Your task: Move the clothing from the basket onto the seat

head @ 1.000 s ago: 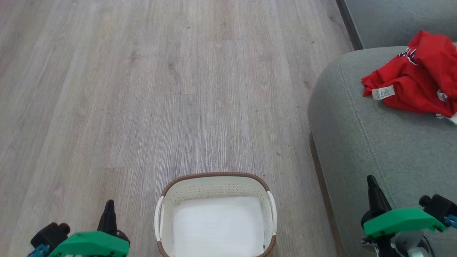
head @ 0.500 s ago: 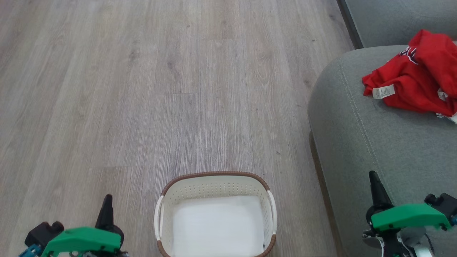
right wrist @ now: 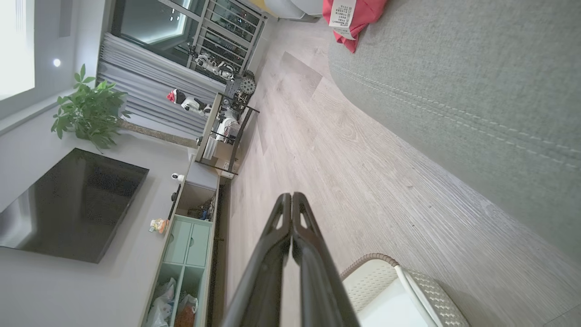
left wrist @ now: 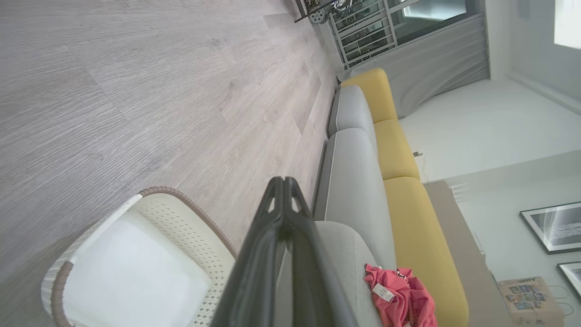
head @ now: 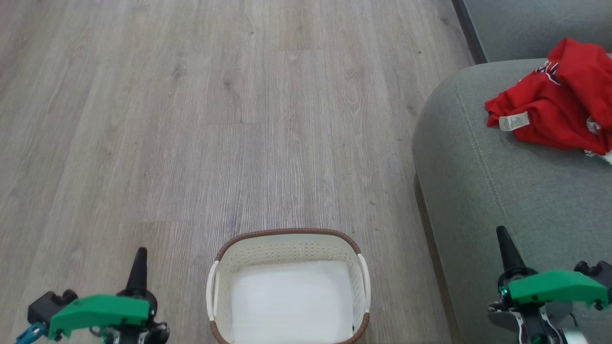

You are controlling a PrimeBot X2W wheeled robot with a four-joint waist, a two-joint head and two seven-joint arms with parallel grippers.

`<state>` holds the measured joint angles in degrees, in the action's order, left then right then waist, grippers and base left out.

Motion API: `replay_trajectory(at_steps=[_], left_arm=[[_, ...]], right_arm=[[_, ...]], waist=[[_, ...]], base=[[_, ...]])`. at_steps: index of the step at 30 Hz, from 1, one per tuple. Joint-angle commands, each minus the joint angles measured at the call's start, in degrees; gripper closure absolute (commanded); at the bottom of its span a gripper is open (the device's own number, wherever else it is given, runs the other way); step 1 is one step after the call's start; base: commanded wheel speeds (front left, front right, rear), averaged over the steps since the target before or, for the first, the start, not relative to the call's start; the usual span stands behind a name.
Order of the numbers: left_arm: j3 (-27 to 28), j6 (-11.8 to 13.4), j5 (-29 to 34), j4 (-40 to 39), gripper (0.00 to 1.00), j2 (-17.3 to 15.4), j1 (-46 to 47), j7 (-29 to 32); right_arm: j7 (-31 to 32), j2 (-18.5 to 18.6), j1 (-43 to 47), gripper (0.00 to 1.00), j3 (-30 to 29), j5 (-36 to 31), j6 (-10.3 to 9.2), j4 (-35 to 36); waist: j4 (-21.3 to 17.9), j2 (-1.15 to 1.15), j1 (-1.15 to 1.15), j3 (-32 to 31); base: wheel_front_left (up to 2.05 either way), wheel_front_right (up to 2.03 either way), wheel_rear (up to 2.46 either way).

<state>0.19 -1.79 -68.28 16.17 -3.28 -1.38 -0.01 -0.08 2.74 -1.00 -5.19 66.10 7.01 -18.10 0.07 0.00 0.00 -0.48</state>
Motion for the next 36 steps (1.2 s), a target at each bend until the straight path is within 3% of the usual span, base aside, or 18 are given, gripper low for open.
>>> replay_trajectory(at_steps=[1,36], left_arm=[[1.8,-0.7,-1.5,-2.0,1.0,-0.2,3.2,0.4],[6.1,-5.4,-22.7,-2.1,1.0,0.4,7.4,6.2]], right_arm=[[0.4,0.2,-3.5,1.0,0.5,1.7,0.33,2.4],[6.3,0.1,-5.1,1.0,-1.2,24.8,0.47,4.0]], waist=[[0.0,0.0,0.0,0.0],[-0.1,0.0,0.0,0.6]], base=[[0.0,0.0,0.0],[0.0,0.0,0.0]])
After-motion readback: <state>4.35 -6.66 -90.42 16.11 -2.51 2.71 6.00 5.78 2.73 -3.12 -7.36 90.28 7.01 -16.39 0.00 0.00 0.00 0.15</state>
